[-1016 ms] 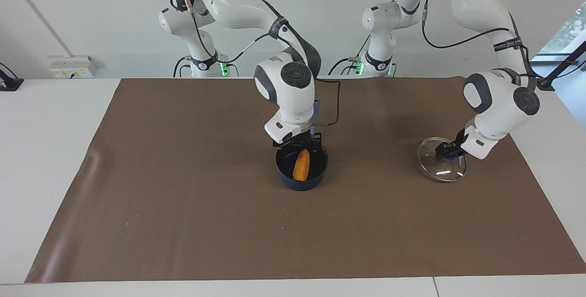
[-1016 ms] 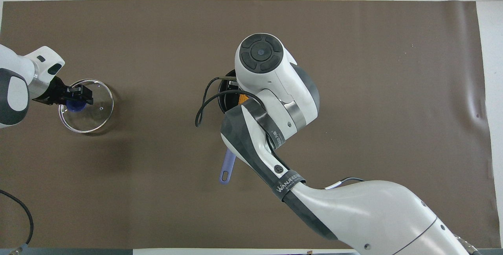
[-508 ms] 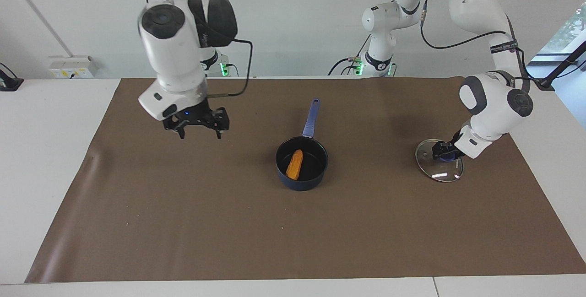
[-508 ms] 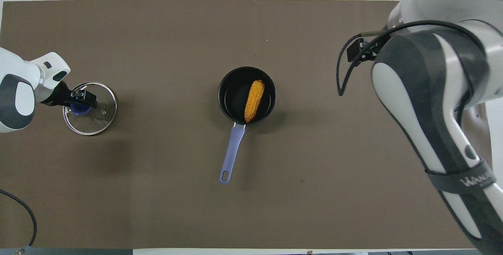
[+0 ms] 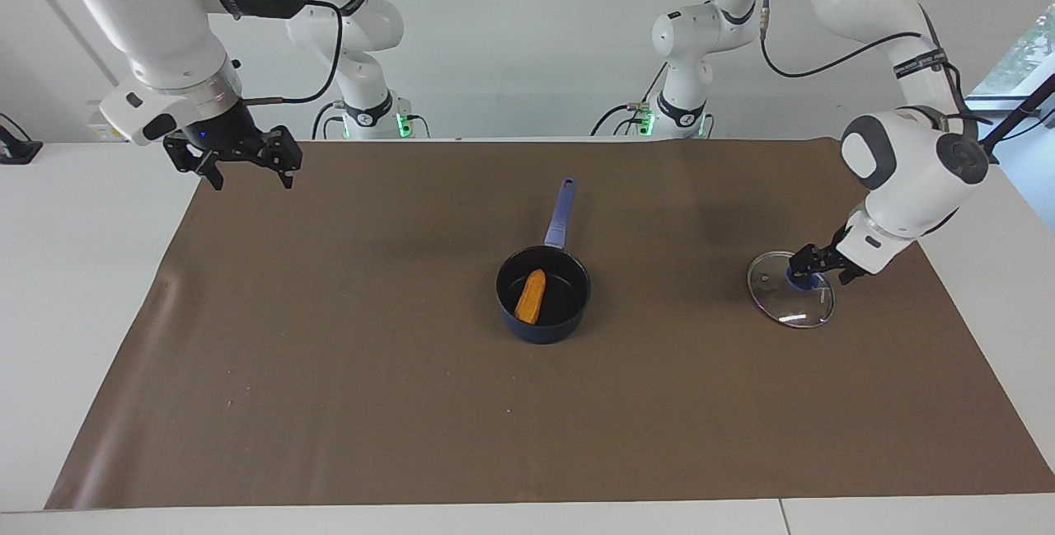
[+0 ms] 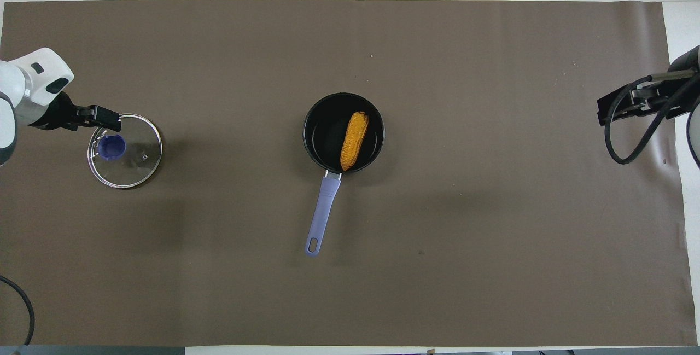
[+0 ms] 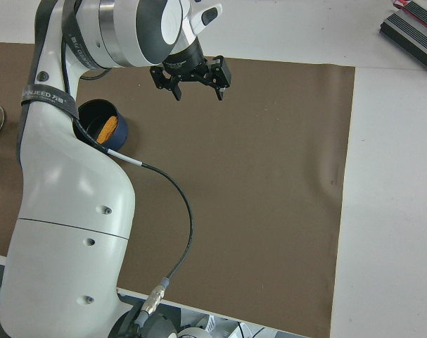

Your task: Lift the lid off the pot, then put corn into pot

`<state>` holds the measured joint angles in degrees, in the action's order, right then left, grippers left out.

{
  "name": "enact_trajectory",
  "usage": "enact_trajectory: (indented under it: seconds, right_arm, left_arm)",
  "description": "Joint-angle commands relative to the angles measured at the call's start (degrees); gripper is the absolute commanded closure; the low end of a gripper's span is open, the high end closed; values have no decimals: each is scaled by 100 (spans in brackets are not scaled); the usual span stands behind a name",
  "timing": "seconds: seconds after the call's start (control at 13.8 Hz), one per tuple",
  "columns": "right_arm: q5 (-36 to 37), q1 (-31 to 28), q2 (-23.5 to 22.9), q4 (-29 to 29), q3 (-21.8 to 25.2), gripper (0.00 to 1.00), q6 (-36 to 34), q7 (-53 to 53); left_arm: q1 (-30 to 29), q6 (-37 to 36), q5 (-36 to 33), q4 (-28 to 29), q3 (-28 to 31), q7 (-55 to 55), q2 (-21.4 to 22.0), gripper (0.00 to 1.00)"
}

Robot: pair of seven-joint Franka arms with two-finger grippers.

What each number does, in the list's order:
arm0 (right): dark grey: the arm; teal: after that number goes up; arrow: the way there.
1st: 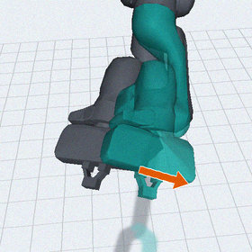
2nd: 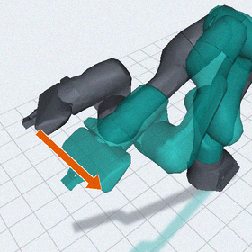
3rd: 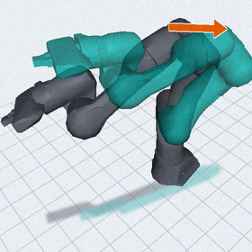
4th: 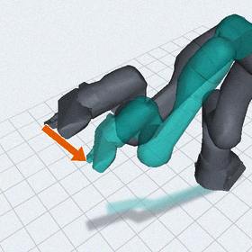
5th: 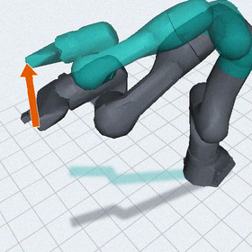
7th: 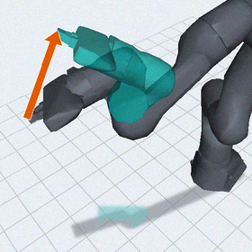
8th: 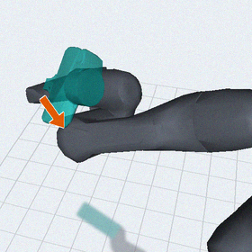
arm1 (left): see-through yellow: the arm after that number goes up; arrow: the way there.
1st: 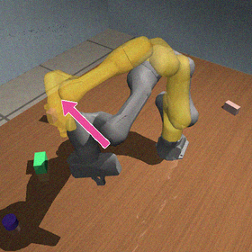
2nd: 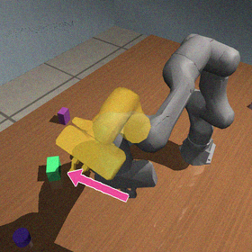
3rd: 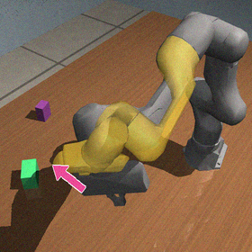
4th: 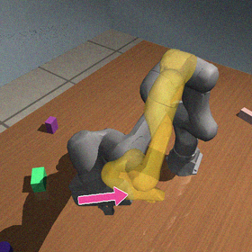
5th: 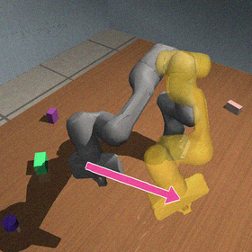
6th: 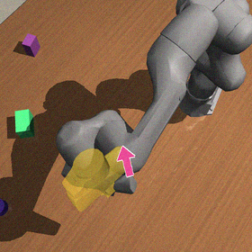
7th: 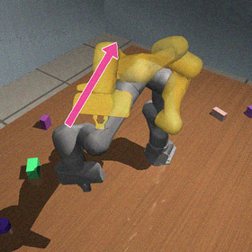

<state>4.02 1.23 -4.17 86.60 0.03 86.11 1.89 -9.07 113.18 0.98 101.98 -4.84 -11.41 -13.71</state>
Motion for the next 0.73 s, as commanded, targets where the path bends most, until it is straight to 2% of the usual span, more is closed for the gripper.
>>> enact_trajectory:
  seconds: [0.0, 0.15, 0.36, 0.51, 0.65]
  right_arm:
    - [81, 0, 522, 910, 49, 0, 599, 258]
    - [64, -17, 662, 1199, 137, 0, 758, 347]
    - [19, -9, 663, 1219, 243, 0, 750, 365]
    - [-16, 0, 636, 1201, 243, 0, 750, 356]
    - [-33, -9, 584, 1114, 252, 0, 741, 356]
  left_arm:
    - [256, -1119, -351, -721, 36, 320, 253, 0]
    - [292, -1631, -441, -768, -17, 543, 735, 0]
    - [379, -2133, -432, -523, -44, 534, 1246, 0]
    - [573, -2073, -414, 117, 18, 639, 1650, 0]
    - [740, -1898, -362, 366, 36, 937, 1775, 0]
